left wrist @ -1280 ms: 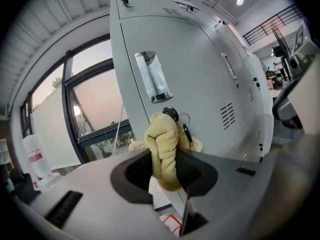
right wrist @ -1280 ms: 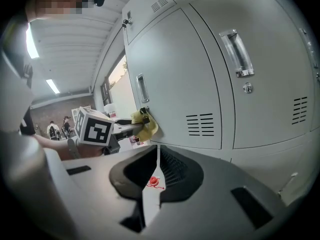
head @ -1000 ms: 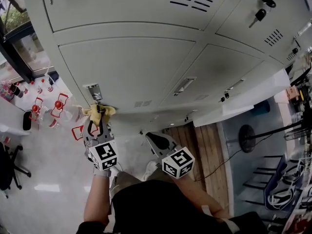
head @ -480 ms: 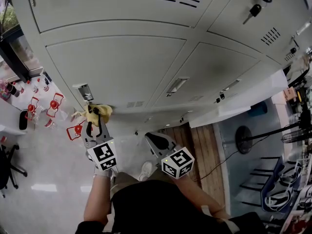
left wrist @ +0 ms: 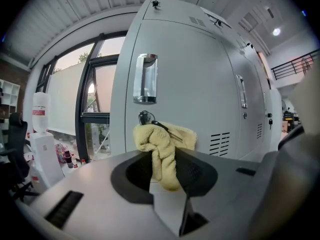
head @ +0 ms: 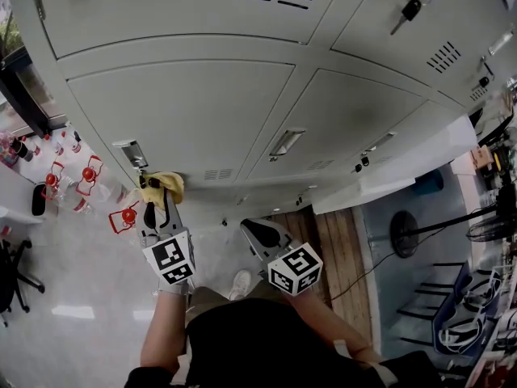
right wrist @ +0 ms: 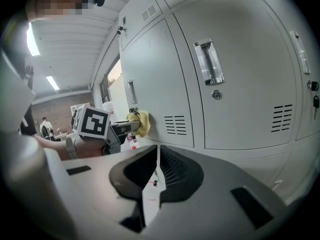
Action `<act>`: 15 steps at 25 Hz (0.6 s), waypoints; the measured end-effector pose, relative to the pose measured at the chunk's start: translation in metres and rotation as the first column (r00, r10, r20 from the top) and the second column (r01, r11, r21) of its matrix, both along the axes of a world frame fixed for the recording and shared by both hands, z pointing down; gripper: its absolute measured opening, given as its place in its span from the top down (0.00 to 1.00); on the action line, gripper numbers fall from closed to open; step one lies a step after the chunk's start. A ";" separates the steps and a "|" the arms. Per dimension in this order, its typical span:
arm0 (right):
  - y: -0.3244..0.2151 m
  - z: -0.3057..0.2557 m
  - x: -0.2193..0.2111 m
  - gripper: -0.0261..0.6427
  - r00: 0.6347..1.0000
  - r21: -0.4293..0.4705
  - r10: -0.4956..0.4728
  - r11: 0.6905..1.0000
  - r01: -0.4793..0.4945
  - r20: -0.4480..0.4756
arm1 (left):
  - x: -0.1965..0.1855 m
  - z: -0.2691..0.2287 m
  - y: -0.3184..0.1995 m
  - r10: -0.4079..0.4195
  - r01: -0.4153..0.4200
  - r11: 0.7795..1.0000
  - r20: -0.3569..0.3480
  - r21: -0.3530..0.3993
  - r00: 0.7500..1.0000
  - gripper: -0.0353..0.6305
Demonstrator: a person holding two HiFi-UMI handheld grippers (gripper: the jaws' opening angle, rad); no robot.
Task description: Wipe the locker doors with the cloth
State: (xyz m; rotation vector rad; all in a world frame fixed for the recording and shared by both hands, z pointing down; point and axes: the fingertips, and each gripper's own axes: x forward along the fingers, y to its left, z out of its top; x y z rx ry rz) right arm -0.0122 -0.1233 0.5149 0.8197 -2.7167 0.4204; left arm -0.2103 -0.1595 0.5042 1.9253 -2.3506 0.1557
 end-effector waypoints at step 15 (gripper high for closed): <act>-0.002 -0.003 0.008 0.92 1.000 0.007 0.001 1.000 -0.001 0.010 | 0.023 -0.037 -0.008 0.019 -0.023 0.995 0.032 0.100 0.999 0.78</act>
